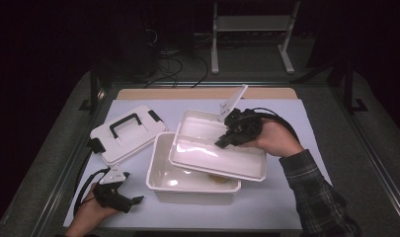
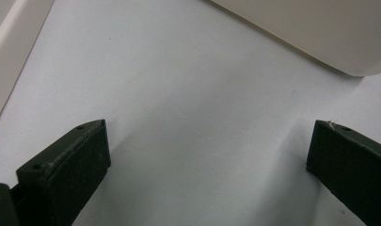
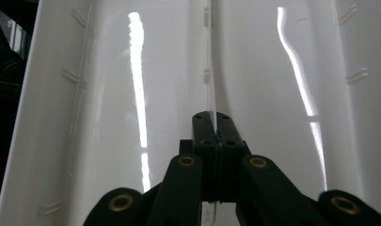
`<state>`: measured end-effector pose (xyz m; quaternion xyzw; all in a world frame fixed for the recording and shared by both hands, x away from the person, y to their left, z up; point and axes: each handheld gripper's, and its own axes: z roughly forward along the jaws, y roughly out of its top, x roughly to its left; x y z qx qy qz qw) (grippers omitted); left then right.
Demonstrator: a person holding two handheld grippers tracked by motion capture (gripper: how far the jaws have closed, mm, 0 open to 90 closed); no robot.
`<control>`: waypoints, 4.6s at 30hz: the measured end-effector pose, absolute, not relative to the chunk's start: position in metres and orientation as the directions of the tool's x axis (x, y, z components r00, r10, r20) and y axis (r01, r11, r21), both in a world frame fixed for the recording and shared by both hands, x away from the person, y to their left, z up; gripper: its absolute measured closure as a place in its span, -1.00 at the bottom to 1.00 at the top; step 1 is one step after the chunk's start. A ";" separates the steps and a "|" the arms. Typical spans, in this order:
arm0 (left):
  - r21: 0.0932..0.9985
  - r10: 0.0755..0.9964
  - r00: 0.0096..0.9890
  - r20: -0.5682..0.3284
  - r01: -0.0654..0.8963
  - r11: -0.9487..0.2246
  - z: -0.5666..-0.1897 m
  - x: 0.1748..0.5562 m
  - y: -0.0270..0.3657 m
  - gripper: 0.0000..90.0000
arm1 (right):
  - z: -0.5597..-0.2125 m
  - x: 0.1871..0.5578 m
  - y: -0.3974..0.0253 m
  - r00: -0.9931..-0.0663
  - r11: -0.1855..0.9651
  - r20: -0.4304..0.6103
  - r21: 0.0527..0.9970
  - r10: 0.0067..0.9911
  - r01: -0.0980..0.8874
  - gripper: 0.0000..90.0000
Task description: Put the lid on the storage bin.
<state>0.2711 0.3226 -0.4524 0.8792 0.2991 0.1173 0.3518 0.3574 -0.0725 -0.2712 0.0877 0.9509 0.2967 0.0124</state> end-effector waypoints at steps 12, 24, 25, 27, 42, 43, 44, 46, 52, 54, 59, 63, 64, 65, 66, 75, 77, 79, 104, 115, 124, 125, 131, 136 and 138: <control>0.689 0.609 0.794 -0.004 0.443 -0.574 -0.452 0.271 0.323 -1.00 | -0.282 0.358 -0.024 -0.995 0.834 0.046 0.544 0.084 0.096 0.98; 0.689 0.609 0.794 -0.005 0.444 -0.573 -0.452 0.271 0.323 -1.00 | -0.300 0.359 -0.003 -0.996 0.857 0.075 0.508 0.054 0.085 0.98; 0.689 0.609 0.794 -0.005 0.444 -0.573 -0.452 0.271 0.323 -1.00 | -0.300 0.359 -0.003 -0.996 0.857 0.075 0.508 0.054 0.085 0.98; 0.689 0.608 0.794 -0.005 0.444 -0.574 -0.452 0.271 0.323 -1.00 | -0.303 0.359 -0.002 -0.996 0.859 0.078 0.505 0.051 0.084 0.98; 0.690 0.609 0.793 -0.004 0.443 -0.573 -0.452 0.271 0.323 -1.00 | -0.314 0.360 -0.002 -0.994 0.867 0.093 0.490 0.055 0.093 0.98; 0.689 0.609 0.793 -0.004 0.443 -0.573 -0.452 0.271 0.323 -1.00 | -0.315 0.359 -0.001 -0.995 0.869 0.088 0.487 0.053 0.089 0.98; 0.689 0.609 0.793 -0.004 0.443 -0.573 -0.452 0.271 0.323 -1.00 | -0.316 0.359 -0.001 -0.995 0.869 0.088 0.486 0.054 0.090 0.98; 0.689 0.609 0.793 -0.004 0.443 -0.573 -0.452 0.271 0.323 -1.00 | -0.316 0.359 -0.001 -0.995 0.870 0.087 0.485 0.054 0.090 0.98; 0.689 0.609 0.793 -0.004 0.443 -0.573 -0.452 0.271 0.323 -1.00 | -0.316 0.358 -0.001 -0.995 0.869 0.080 0.488 0.053 0.086 0.90; 0.689 0.609 0.793 -0.004 0.443 -0.573 -0.452 0.271 0.323 -1.00 | -0.316 0.359 -0.002 -0.995 0.862 0.069 0.498 0.072 0.097 0.64; 0.690 0.609 0.793 -0.004 0.443 -0.572 -0.452 0.271 0.323 -1.00 | -0.309 0.359 -0.010 -0.993 0.837 0.036 0.535 0.110 0.112 0.21; 0.689 0.609 0.793 -0.004 0.443 -0.573 -0.452 0.271 0.323 -1.00 | -0.298 0.358 -0.029 -0.979 0.796 -0.028 0.587 0.201 0.147 -0.18; 0.689 0.609 0.793 -0.004 0.443 -0.573 -0.452 0.271 0.323 -1.00 | -0.297 0.358 -0.034 -0.977 0.786 -0.020 0.598 0.214 0.160 -0.19; 0.689 0.609 0.793 -0.004 0.443 -0.573 -0.452 0.271 0.323 -1.00 | -0.297 0.358 -0.040 -0.973 0.778 -0.009 0.602 0.230 0.178 -0.23; 0.689 0.609 0.793 -0.004 0.443 -0.573 -0.452 0.271 0.323 -1.00 | -0.297 0.358 -0.040 -0.973 0.778 -0.009 0.602 0.230 0.178 -0.23; 0.690 0.609 0.793 -0.005 0.444 -0.572 -0.452 0.271 0.323 -1.00 | -0.299 0.356 -0.085 -0.930 0.729 -0.019 0.627 0.366 0.274 -0.46; 0.689 0.609 0.793 -0.004 0.444 -0.573 -0.452 0.271 0.323 -1.00 | -0.299 0.354 -0.096 -0.916 0.708 -0.017 0.640 0.400 0.297 -0.50; 0.689 0.609 0.793 -0.005 0.444 -0.573 -0.452 0.271 0.323 -1.00 | -0.301 0.352 -0.106 -0.905 0.696 -0.026 0.649 0.425 0.309 -0.54; 0.690 0.610 0.792 -0.004 0.444 -0.572 -0.452 0.271 0.322 -1.00 | -0.368 0.333 -0.193 -0.722 0.536 -0.010 0.677 0.691 0.505 -0.87; 0.679 0.618 0.786 -0.025 0.467 -0.567 -0.446 0.273 0.322 -1.00 | -0.414 0.328 -0.210 -0.615 0.467 -0.009 0.659 0.789 0.590 -0.94; 0.665 0.636 0.770 -0.040 0.496 -0.558 -0.427 0.283 0.326 -0.91 | -0.441 0.322 -0.215 -0.565 0.438 -0.006 0.639 0.825 0.632 -0.94; 0.663 0.641 0.767 -0.044 0.502 -0.555 -0.424 0.284 0.327 -0.90 | -0.443 0.323 -0.214 -0.557 0.448 -0.026 0.626 0.830 0.638 -0.94; 0.652 0.646 0.762 -0.032 0.506 -0.565 -0.407 0.297 0.329 -0.87 | -0.448 0.322 -0.210 -0.527 0.442 -0.045 0.608 0.849 0.660 -0.96; 0.635 0.656 0.754 -0.026 0.519 -0.572 -0.391 0.315 0.330 -0.87 | -0.452 0.324 -0.217 -0.507 0.389 0.021 0.615 0.861 0.686 -0.97; 0.627 0.658 0.753 -0.022 0.523 -0.577 -0.386 0.321 0.330 -0.86 | -0.452 0.324 -0.217 -0.507 0.387 0.021 0.618 0.862 0.685 -0.97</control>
